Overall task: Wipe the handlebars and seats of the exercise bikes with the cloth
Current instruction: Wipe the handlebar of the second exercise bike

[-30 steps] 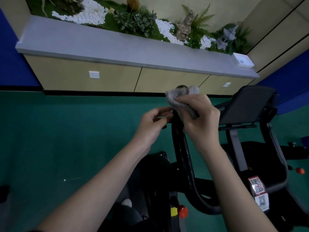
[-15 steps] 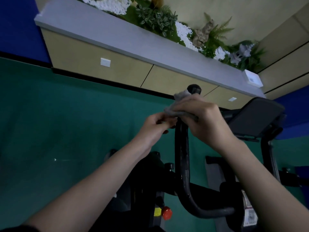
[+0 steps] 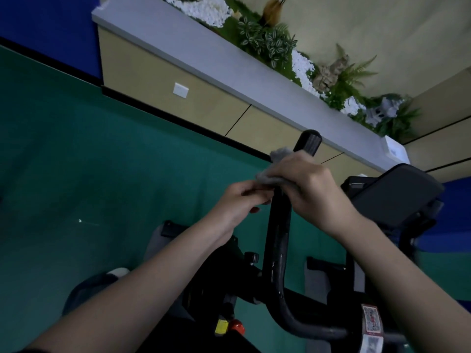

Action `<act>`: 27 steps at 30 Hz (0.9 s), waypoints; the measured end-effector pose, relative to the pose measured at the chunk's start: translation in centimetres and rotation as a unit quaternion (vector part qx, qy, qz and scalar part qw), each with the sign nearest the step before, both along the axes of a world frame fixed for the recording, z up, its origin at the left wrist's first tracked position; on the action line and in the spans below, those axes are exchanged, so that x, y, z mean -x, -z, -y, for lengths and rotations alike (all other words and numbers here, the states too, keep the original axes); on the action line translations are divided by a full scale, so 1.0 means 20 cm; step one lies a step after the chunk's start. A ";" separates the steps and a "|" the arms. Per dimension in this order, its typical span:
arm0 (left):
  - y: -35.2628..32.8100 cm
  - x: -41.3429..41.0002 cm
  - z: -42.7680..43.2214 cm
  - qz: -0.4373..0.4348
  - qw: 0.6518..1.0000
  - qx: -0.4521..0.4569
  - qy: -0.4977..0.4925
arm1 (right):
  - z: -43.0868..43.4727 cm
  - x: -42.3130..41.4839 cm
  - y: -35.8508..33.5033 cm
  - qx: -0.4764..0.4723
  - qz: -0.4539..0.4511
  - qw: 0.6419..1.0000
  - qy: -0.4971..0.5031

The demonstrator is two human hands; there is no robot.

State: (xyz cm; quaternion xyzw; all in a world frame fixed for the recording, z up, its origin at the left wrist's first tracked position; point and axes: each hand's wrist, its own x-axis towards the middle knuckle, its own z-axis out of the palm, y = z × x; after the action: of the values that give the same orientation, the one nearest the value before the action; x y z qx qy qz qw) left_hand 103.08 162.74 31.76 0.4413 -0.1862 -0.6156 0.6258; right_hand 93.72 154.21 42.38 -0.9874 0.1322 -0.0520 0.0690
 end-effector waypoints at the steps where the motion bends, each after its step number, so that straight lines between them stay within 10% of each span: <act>1: 0.00 0.00 0.00 0.002 1.000 0.000 -0.004 | -0.01 0.01 0.01 -0.005 -0.004 1.000 -0.008; 11: -0.03 0.01 -0.02 0.049 0.999 0.002 -0.001 | -0.11 0.13 0.14 -0.018 0.195 0.977 0.085; 27: -0.10 -0.04 -0.03 0.138 0.990 -0.016 0.040 | -0.09 -0.09 0.04 -0.094 0.472 0.740 0.470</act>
State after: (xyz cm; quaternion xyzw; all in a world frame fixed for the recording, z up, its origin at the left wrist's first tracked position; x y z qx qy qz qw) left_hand 103.91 163.36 33.85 0.5243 -0.2781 -0.5766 0.5615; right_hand 95.56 155.95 41.49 -0.6376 0.5343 -0.5244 0.1816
